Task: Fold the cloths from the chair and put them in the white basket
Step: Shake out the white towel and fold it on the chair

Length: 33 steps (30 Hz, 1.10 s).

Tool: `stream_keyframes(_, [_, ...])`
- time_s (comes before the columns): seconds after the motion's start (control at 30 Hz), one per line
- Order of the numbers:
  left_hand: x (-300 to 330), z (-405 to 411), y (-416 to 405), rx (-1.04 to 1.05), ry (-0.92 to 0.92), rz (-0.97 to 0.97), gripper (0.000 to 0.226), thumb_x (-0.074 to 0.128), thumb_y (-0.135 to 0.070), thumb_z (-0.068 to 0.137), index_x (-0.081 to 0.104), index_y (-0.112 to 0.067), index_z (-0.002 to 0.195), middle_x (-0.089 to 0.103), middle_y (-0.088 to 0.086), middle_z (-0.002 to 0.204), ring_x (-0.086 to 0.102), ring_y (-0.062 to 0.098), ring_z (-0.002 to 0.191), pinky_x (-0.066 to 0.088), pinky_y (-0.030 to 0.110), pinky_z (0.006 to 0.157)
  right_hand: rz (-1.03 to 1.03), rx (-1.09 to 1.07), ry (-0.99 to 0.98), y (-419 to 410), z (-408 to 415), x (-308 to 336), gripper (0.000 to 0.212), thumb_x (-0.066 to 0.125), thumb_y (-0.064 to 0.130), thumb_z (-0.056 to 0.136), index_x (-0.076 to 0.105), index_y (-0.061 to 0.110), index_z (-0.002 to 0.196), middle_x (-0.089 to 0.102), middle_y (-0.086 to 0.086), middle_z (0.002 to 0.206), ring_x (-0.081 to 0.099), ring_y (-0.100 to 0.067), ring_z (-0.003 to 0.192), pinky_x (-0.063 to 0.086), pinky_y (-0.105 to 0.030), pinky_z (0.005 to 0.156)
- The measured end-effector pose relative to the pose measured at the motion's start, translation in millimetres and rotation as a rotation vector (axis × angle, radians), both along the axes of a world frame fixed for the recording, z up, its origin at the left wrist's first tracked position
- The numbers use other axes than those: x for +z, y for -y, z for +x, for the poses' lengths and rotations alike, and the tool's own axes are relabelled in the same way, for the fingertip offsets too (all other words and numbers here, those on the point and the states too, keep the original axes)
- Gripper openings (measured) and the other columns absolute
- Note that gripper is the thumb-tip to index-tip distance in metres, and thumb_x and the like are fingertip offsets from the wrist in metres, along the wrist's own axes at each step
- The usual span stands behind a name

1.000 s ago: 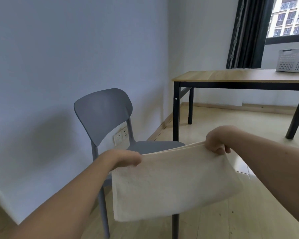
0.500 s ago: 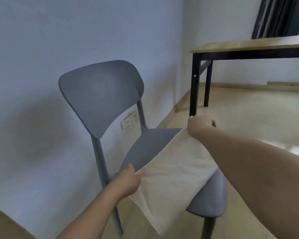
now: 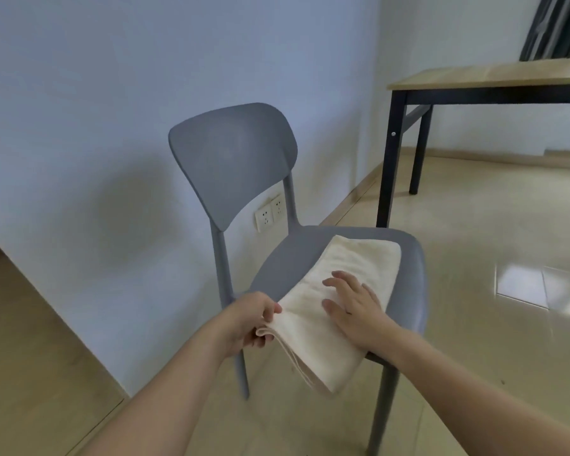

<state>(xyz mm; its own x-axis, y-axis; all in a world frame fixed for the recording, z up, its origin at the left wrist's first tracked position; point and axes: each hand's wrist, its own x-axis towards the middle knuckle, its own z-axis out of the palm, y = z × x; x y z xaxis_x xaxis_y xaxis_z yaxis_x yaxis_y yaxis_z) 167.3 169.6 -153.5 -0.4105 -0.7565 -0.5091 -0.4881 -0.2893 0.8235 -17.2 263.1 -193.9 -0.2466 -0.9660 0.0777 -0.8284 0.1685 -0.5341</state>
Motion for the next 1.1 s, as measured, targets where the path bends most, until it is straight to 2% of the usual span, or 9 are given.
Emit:
stream_keyframes(0.1, [14.1, 6.9, -20.9, 0.023, -0.133, 0.035, 0.041, 0.028, 0.010, 0.073, 0.051, 0.001, 0.107, 0.044, 0.010, 0.065, 0.044, 0.019, 0.046, 0.028, 0.025, 0.047, -0.164, -0.074, 0.096, -48.7, 4.0, 5.9, 0.044, 0.041, 0.001, 0.090, 0.045, 0.021, 0.129, 0.037, 0.008, 0.141, 0.038, -0.017, 0.131, 0.028, -0.025, 0.109])
stream_keyframes(0.17, [19.3, 8.9, -32.2, 0.048, -0.254, 0.037, 0.055, 0.020, 0.021, 0.071, 0.050, 0.005, 0.114, 0.051, 0.014, 0.072, 0.051, 0.022, 0.053, 0.040, 0.029, 0.050, -0.087, -0.075, 0.065, -82.1, 7.3, 2.4, 0.062, 0.044, -0.003, 0.082, 0.037, 0.025, 0.137, 0.033, 0.010, 0.145, 0.031, -0.018, 0.135, 0.025, -0.026, 0.112])
stream_keyframes(0.3, [28.8, 9.4, -54.4, 0.055, -0.493, 0.092, 0.046, 0.030, 0.031, 0.078, 0.055, 0.006, 0.109, 0.066, 0.021, 0.088, 0.066, 0.029, 0.079, 0.060, 0.035, 0.068, 0.077, -0.021, -0.194, -121.5, 17.0, -11.3, 0.090, 0.061, 0.028, 0.083, 0.001, 0.031, 0.149, 0.001, 0.010, 0.157, -0.002, -0.016, 0.146, -0.005, -0.031, 0.117])
stream_keyframes(0.43, [34.8, 5.0, -72.1, 0.055, -0.567, 0.039, 0.024, 0.045, 0.020, 0.088, 0.060, 0.005, 0.098, 0.070, 0.018, 0.081, 0.070, 0.025, 0.071, 0.061, 0.034, 0.067, -0.113, -0.200, -0.111, -122.2, 35.0, -13.4, 0.090, 0.065, 0.052, 0.079, 0.010, 0.032, 0.148, 0.010, 0.012, 0.154, 0.006, -0.014, 0.145, 0.003, -0.030, 0.117])
stream_keyframes(0.53, [35.5, 2.7, -77.2, 0.071, -0.488, -0.069, 0.009, 0.053, 0.006, 0.093, 0.060, 0.000, 0.093, 0.070, 0.015, 0.075, 0.068, 0.023, 0.063, 0.061, 0.032, 0.061, -0.305, -0.277, 0.019, -116.0, 46.5, -8.7, 0.056, 0.061, 0.047, 0.079, 0.040, 0.035, 0.131, 0.039, 0.019, 0.135, 0.032, -0.009, 0.131, 0.027, -0.027, 0.108])
stream_keyframes(0.6, [29.5, 5.2, -70.9, 0.044, -0.348, -0.206, 0.009, 0.055, -0.007, 0.096, 0.059, -0.006, 0.088, 0.064, 0.013, 0.073, 0.061, 0.021, 0.059, 0.057, 0.033, 0.060, -0.373, -0.241, 0.098, -114.7, 48.6, -3.7, 0.030, 0.052, 0.050, 0.083, 0.057, 0.033, 0.107, 0.057, 0.022, 0.107, 0.052, -0.005, 0.104, 0.042, -0.025, 0.086])
stream_keyframes(0.77, [14.7, 4.2, -48.0, -0.094, 0.136, -0.699, 0.031, 0.051, -0.042, 0.095, 0.063, -0.013, 0.092, 0.055, 0.002, 0.094, 0.055, 0.018, 0.084, 0.040, 0.025, 0.066, -0.331, -0.236, 0.414, -113.4, 45.2, 14.6, 0.035, 0.036, 0.046, 0.097, 0.049, 0.018, 0.082, 0.059, 0.002, 0.072, 0.051, -0.010, 0.063, 0.041, -0.029, 0.060])
stream_keyframes(0.93, [12.4, -31.2, -35.2, 0.022, -0.087, -0.689, 0.030, 0.043, -0.035, 0.099, 0.049, -0.013, 0.079, 0.048, -0.002, 0.076, 0.042, 0.013, 0.069, 0.032, 0.027, 0.059, -0.316, -0.312, 0.477, -67.2, 13.1, 34.5, 0.026, 0.036, 0.039, 0.100, 0.051, 0.019, 0.093, 0.059, 0.012, 0.082, 0.055, -0.006, 0.076, 0.043, -0.025, 0.064])
stream_keyframes(1.1, [9.4, -76.1, 13.4, 0.093, -0.077, -0.704, 0.027, 0.039, -0.038, 0.100, 0.047, -0.017, 0.085, 0.050, -0.005, 0.077, 0.045, 0.009, 0.069, 0.032, 0.027, 0.057, -0.293, -0.356, 0.414, -0.8, -36.6, 52.2, 0.030, 0.036, 0.038, 0.100, 0.055, 0.015, 0.093, 0.060, 0.005, 0.087, 0.055, -0.012, 0.079, 0.042, -0.024, 0.064])
